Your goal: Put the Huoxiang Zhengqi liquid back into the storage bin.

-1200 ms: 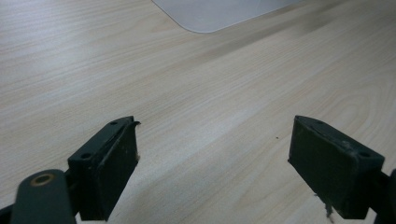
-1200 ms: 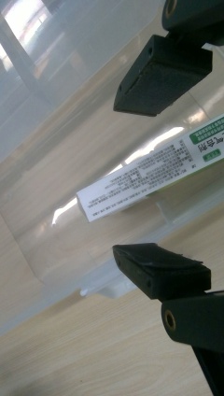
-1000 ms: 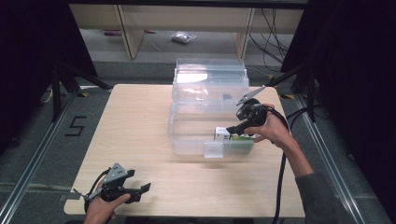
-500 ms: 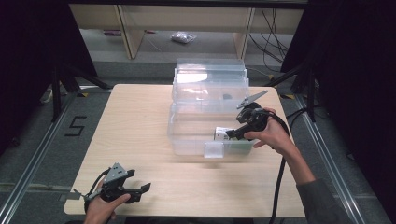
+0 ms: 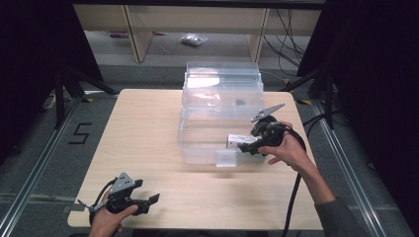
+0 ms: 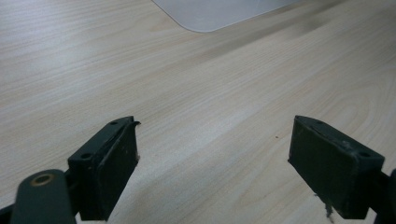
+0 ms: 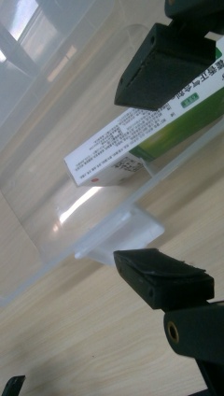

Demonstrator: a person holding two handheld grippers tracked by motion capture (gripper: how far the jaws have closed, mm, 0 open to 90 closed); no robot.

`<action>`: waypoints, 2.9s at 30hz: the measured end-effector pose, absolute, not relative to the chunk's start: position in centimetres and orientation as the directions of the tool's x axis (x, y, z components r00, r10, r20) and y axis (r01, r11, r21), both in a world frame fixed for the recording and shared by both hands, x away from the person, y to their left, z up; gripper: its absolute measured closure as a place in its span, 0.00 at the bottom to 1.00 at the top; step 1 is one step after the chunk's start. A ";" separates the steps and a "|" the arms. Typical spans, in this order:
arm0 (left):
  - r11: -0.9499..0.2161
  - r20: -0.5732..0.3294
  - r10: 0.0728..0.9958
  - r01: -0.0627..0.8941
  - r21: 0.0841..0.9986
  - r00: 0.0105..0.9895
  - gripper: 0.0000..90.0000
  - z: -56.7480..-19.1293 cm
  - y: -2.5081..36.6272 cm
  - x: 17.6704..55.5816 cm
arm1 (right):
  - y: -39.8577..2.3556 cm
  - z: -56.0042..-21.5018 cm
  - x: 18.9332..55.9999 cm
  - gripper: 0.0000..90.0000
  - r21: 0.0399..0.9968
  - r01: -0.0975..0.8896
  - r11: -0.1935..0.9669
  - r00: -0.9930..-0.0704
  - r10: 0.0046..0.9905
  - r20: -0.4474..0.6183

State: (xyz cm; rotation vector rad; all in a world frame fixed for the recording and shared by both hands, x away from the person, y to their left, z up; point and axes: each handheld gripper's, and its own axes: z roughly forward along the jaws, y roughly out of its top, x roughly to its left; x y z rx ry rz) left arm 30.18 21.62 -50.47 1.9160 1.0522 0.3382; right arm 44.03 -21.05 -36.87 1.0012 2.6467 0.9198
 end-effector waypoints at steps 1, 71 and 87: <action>-0.233 -0.173 0.781 0.536 0.812 0.600 0.17 -50.5 21.6 30.2 | -21.0 -36.8 43.9 0.25 0.601 0.537 0.592 -0.766 0.641 0.052; -0.231 -0.173 0.781 0.535 0.813 0.600 0.17 -50.5 21.6 30.2 | -20.2 -40.6 37.4 0.22 0.696 0.467 0.545 -0.797 0.601 0.064; -0.232 -0.174 0.778 0.533 0.814 0.604 0.17 -50.4 21.6 30.2 | -20.4 -42.5 36.3 0.21 0.702 0.473 0.533 -0.791 0.608 0.071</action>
